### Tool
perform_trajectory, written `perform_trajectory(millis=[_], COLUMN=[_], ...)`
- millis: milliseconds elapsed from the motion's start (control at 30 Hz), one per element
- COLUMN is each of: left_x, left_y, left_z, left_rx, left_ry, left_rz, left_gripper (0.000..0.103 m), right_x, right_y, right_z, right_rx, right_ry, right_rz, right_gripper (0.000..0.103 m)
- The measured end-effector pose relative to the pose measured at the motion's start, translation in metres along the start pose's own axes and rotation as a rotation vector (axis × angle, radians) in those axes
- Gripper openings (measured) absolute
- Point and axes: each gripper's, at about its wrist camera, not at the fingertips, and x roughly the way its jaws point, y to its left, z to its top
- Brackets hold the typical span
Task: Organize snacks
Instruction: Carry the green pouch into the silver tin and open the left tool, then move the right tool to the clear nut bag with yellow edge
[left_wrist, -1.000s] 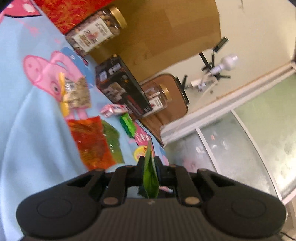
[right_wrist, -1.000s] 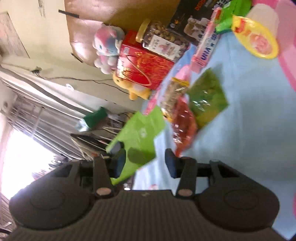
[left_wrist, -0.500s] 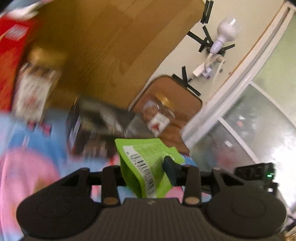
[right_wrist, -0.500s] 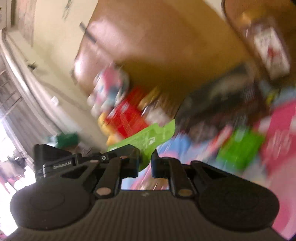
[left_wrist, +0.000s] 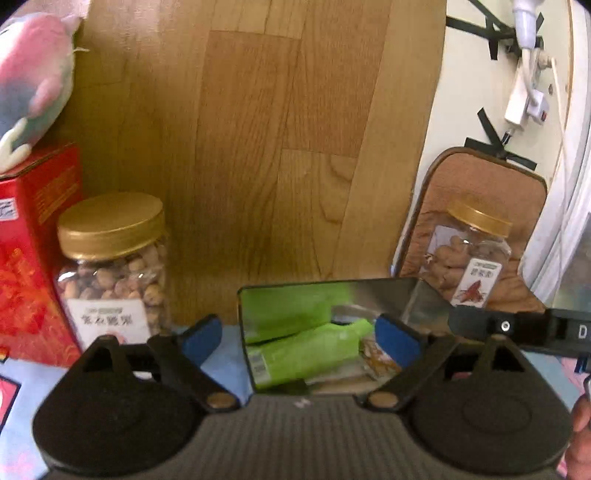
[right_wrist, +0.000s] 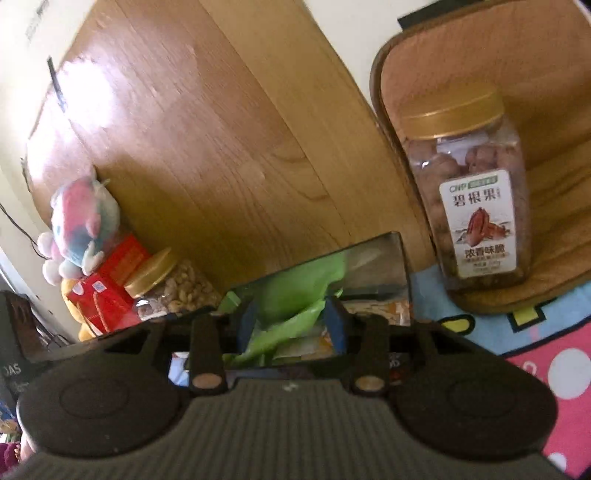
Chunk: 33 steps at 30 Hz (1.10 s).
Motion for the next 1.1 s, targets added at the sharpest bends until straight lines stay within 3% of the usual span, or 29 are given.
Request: perform_trajectory(millis=[133, 267, 400, 567, 667, 833, 1100], left_x=[-0.054, -0.107, -0.133, -0.151, -0.164, -0.186, -0.198], left_y=[0.012, 0.017, 0.029, 0.037, 0.043, 0.061, 0.089], left_z=[-0.019, -0.068, -0.118, -0.157, -0.167, -0.182, -0.189], left_rx=[-0.057, -0.066, -0.091, -0.13, -0.143, -0.207, -0.262], left_ry=[-0.095, -0.139, -0.105, -0.078, -0.086, -0.089, -0.09], left_rz=[-0.067, -0.067, -0.015, 0.011, 0.028, 0.046, 0.115], left_gripper=[0.092, 0.093, 0.092, 0.092, 0.09, 0.09, 0.09], right_x=[-0.03, -0.068, -0.102, -0.131, -0.133, -0.132, -0.09], right_y=[0.009, 0.03, 0.046, 0.05, 0.051, 0.057, 0.105], right_z=[-0.019, -0.063, -0.119, -0.17, -0.18, -0.186, -0.173], right_rx=[0.0, -0.104, -0.228, -0.23, -0.23, -0.218, -0.383], right_ry=[-0.005, -0.018, -0.029, -0.019, 0.009, 0.062, 0.12], right_rz=[0.08, 0.121, 0.082, -0.013, -0.054, -0.004, 0.103], right_gripper=[0.045, 0.045, 0.045, 0.045, 0.045, 0.045, 0.047])
